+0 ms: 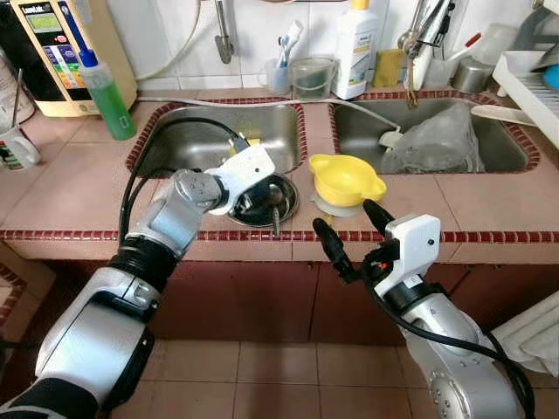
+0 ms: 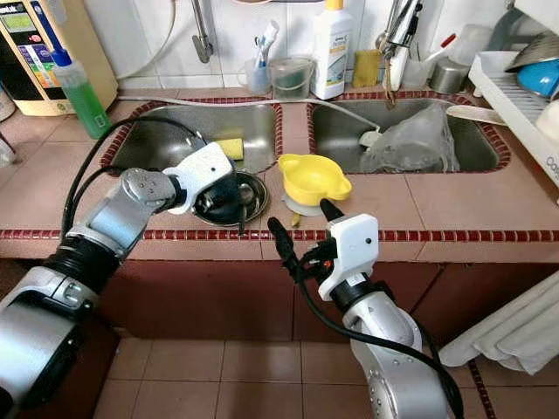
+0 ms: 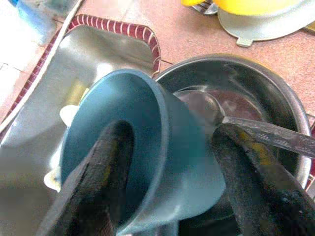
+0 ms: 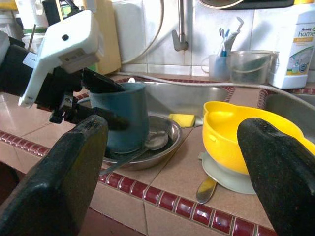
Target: Kitchen organization
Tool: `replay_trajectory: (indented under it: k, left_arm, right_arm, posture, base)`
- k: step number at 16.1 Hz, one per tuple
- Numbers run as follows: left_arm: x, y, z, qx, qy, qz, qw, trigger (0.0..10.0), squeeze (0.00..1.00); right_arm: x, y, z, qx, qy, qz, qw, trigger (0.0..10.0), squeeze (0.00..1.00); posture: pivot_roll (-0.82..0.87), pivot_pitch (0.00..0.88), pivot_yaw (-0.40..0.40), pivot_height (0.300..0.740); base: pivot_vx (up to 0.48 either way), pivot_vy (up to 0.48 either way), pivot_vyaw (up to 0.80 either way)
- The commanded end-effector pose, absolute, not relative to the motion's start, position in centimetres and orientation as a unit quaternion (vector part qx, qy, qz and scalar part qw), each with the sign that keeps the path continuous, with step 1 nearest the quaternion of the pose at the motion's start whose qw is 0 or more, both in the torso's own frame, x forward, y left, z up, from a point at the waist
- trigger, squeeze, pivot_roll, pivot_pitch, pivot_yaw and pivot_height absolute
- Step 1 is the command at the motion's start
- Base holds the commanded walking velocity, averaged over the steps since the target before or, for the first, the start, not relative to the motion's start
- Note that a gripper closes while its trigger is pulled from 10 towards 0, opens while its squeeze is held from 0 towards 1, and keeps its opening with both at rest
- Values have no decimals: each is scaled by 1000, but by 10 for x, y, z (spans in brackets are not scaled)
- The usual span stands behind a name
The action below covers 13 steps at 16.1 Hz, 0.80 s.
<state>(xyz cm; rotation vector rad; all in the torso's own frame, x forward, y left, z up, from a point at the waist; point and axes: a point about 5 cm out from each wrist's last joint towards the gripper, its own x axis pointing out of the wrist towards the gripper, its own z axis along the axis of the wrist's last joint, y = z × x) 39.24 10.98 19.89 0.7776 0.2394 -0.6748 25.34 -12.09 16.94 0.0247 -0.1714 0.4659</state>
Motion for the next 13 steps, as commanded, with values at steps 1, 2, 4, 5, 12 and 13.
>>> replay_trajectory:
  k: [1, 2, 4, 5, 12, 13]
  left_arm:
    - [395, 114, 207, 378, 111, -321, 861, 0, 0]
    - [395, 115, 210, 377, 107, -323, 861, 0, 0]
    - [396, 117, 213, 383, 104, -325, 858, 0, 0]
    - [397, 118, 215, 387, 103, -326, 856, 0, 0]
    - [397, 122, 216, 404, 104, -336, 845, 0, 0]
    - [397, 122, 215, 406, 105, -338, 843, 0, 0]
  right_arm:
    - [253, -118, 172, 13, -93, 235, 967, 10000, 0]
    - [253, -118, 172, 14, -94, 235, 967, 10000, 0]
    - [254, -116, 172, 15, -96, 236, 967, 10000, 0]
    - [255, -115, 172, 15, -96, 236, 967, 10000, 0]
    - [256, -113, 171, 16, -98, 239, 966, 10000, 0]
    - [256, -113, 171, 16, -98, 240, 966, 10000, 0]
  posture:
    - [-79, 60, 121, 740]
    - [-78, 55, 123, 740]
    - [-74, 46, 125, 740]
    - [-73, 45, 127, 740]
    - [-67, 36, 127, 740]
    - [-67, 36, 127, 740]
  base:
    - [0, 0, 0]
    - [0, 0, 0]
    - [0, 0, 0]
    - [0, 0, 0]
    - [0, 0, 0]
    - [0, 0, 0]
